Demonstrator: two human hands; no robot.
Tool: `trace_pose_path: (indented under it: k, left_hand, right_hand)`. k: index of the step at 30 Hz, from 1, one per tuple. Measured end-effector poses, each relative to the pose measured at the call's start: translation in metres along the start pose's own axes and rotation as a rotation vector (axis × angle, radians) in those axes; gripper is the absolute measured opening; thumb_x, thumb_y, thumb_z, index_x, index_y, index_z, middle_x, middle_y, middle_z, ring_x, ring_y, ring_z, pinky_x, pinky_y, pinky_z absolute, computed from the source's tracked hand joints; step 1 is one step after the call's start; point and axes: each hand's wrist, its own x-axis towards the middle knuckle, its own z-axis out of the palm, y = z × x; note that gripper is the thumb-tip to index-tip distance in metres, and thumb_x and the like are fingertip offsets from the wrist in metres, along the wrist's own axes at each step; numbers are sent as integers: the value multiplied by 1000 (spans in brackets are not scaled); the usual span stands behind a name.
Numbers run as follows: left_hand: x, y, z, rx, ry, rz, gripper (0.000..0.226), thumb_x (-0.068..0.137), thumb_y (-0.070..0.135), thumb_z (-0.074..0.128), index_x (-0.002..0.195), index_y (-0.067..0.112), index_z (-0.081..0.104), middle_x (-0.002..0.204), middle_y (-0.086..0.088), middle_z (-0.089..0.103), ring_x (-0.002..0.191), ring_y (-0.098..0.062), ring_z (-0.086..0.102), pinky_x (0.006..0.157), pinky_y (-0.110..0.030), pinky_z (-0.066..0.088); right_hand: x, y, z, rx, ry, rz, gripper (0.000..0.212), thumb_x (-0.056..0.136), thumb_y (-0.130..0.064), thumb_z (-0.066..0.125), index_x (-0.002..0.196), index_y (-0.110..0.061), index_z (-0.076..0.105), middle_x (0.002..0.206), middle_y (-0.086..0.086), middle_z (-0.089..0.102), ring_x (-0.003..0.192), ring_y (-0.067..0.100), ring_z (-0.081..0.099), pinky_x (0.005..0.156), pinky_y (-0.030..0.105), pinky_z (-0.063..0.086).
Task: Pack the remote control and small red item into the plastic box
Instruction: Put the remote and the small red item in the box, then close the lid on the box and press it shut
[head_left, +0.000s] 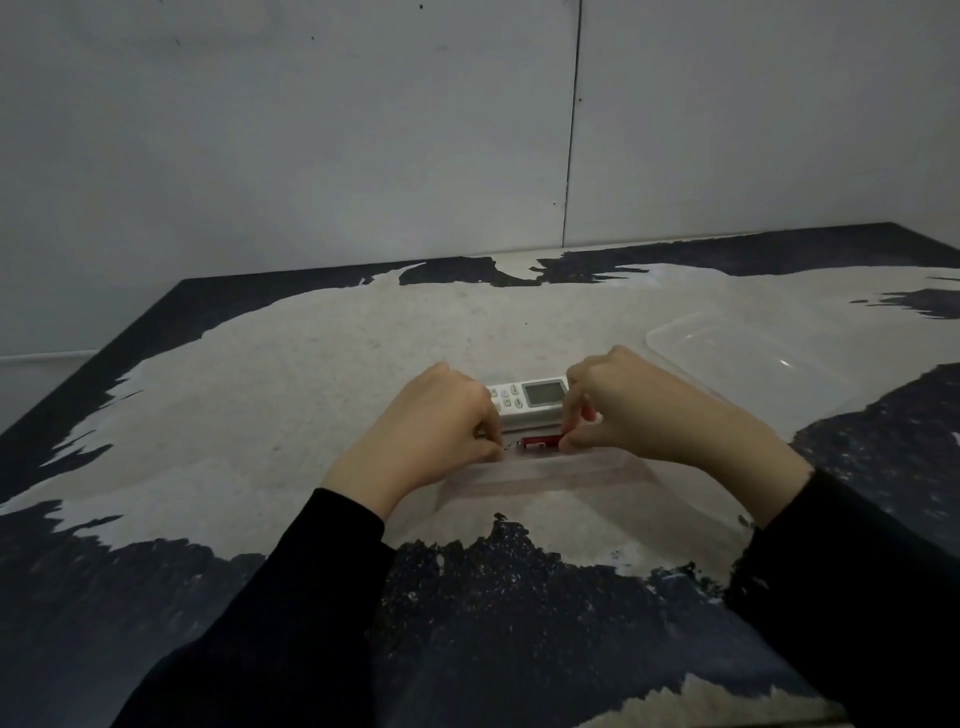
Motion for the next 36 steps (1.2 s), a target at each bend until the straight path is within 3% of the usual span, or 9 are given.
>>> trace_pose_path:
  k: [4, 8, 12, 18, 21, 25, 27, 32, 36]
  left_hand:
    - [-2, -5, 0, -87, 33, 11, 26, 81, 46, 63, 85, 25, 77, 60, 10, 58, 55, -4, 47, 51, -20, 30]
    - [-7, -18, -2, -98, 248, -18, 29, 87, 39, 56, 85, 17, 75, 67, 3, 58, 61, -12, 48, 67, -32, 41]
    - [-6, -33, 6, -242, 442, -226, 21, 88, 30, 56, 94, 15, 70, 84, -1, 62, 79, -17, 56, 74, -32, 45]
    - [-11, -33, 27, -762, 331, -450, 15, 91, 25, 55, 100, 24, 66, 95, 6, 65, 90, -11, 62, 77, -33, 56]
    - [-12, -33, 30, -853, 344, -477, 15, 90, 24, 55, 101, 23, 66, 94, 1, 67, 90, -16, 64, 81, -42, 57]
    - [-12, -36, 33, -874, 357, -473, 16, 91, 24, 54, 100, 24, 66, 96, -3, 67, 93, -20, 64, 84, -45, 55]
    - [-12, -39, 34, -905, 339, -469, 17, 91, 26, 53, 100, 24, 67, 97, -5, 68, 95, -22, 64, 86, -45, 54]
    - [-8, -39, 31, -1091, 347, -574, 50, 91, 56, 38, 99, 19, 71, 98, -5, 72, 96, -19, 65, 84, -34, 51]
    - [-8, -39, 33, -1152, 341, -553, 41, 87, 53, 48, 95, 20, 72, 89, -2, 74, 88, -21, 67, 75, -32, 52]
  right_hand:
    - [-2, 15, -7, 205, 59, 77, 35, 76, -55, 55, 85, -26, 73, 76, -7, 63, 68, 8, 56, 67, 28, 49]
    - [-4, 63, 5, 121, 391, 484, 39, 78, -50, 60, 102, -19, 65, 99, 5, 65, 94, 25, 59, 80, 40, 49]
    - [-18, 97, 25, 46, 97, 791, 71, 73, -64, 58, 124, -16, 50, 123, 14, 56, 112, 37, 51, 91, 45, 44]
    - [-10, 90, 18, -103, 242, 671, 24, 89, -20, 47, 108, -9, 58, 100, 22, 62, 88, 41, 59, 70, 39, 45]
    - [-9, 76, -5, -230, 520, 546, 16, 87, -3, 43, 99, -6, 54, 81, 20, 63, 65, 37, 54, 55, 35, 36]
    - [-1, 43, -44, -30, 826, 300, 22, 94, -16, 37, 106, -11, 55, 95, 14, 67, 73, 39, 59, 57, 40, 44]
    - [13, 34, -52, 99, 740, 158, 29, 95, -24, 33, 111, -14, 55, 105, 10, 65, 84, 33, 60, 68, 42, 49]
    - [56, 14, -19, 391, 200, -41, 26, 95, -19, 44, 108, -17, 66, 100, 6, 68, 87, 20, 58, 76, 31, 43]
    - [76, 0, 12, 350, 90, -55, 28, 95, -19, 44, 111, -17, 66, 101, 8, 65, 86, 14, 52, 76, 27, 36]
